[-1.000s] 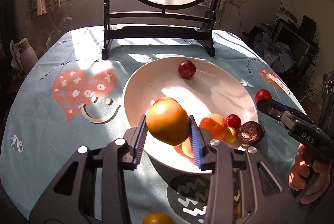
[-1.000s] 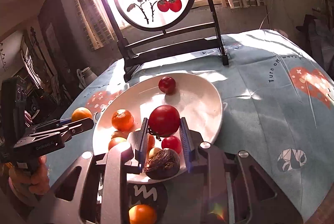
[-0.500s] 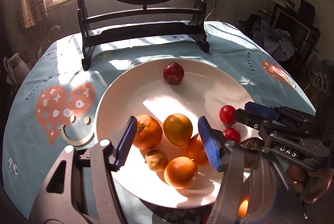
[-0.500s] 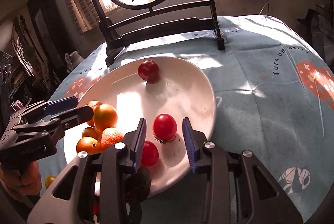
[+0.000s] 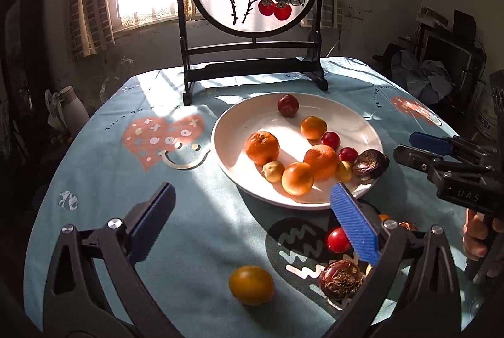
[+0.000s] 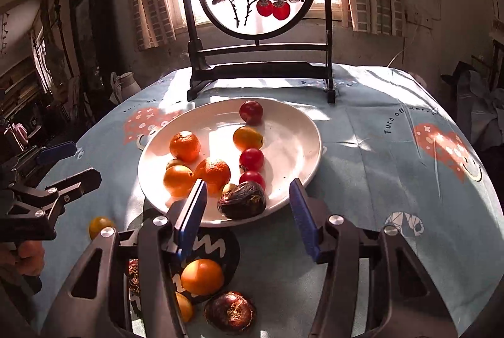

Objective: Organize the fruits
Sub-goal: 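Lower the tomato and orange onto the white plate and open both grippers, then grasp a dark brown fruit with the right gripper while the left gripper grasps a yellow citrus, then lower both held fruits onto the white plate and open both grippers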

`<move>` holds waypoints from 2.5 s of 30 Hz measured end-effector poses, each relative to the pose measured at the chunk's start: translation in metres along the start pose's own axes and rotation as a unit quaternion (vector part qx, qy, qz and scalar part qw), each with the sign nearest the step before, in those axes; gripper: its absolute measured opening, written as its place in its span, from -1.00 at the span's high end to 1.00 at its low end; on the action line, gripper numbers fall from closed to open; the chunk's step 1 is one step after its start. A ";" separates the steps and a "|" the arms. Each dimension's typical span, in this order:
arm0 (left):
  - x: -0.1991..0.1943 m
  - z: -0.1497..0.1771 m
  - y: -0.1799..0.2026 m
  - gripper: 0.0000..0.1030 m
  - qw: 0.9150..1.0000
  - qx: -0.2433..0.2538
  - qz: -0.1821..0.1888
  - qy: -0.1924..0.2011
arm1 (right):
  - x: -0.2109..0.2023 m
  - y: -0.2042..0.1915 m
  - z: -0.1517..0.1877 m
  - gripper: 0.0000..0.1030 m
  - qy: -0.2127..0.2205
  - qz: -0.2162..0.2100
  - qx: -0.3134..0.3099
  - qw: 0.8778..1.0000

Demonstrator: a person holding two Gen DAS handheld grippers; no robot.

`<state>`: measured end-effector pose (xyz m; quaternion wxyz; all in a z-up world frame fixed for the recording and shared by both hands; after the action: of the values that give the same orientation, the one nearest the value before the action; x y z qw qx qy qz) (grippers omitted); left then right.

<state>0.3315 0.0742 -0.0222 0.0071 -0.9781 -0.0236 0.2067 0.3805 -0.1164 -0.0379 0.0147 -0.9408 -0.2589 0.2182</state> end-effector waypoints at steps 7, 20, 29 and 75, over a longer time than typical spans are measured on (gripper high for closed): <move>-0.012 0.036 -0.051 -0.95 0.996 -0.067 -0.045 -0.038 | -0.026 -0.005 0.042 -0.16 -0.051 -0.038 0.017 0.998; -0.019 0.043 -0.056 -0.95 0.996 -0.046 -0.068 -0.039 | -0.025 -0.025 0.087 -0.15 -0.129 -0.032 -0.096 0.987; -0.019 0.043 -0.051 -0.95 0.996 -0.029 -0.069 -0.037 | -0.014 -0.021 0.097 0.11 -0.145 -0.027 -0.100 0.984; 0.006 0.022 0.016 0.23 0.998 -0.012 0.051 -0.038 | -0.039 -0.012 0.018 0.17 0.025 -0.056 0.040 0.997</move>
<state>0.3289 0.0588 -0.0457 -0.0160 -0.9694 0.0238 0.2439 0.3372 -0.1270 -0.0368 0.0707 -0.9286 -0.3018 0.2040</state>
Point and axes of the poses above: each gripper's, at about its wrist camera, not at the fingertips, and x roughly the way its jaws point, y to its right, z to its underside, the point moved 7 cm from there along x, roughly the way its jaws point, and after that the axes turned 13 degrees about y, right-handed, at the moved point
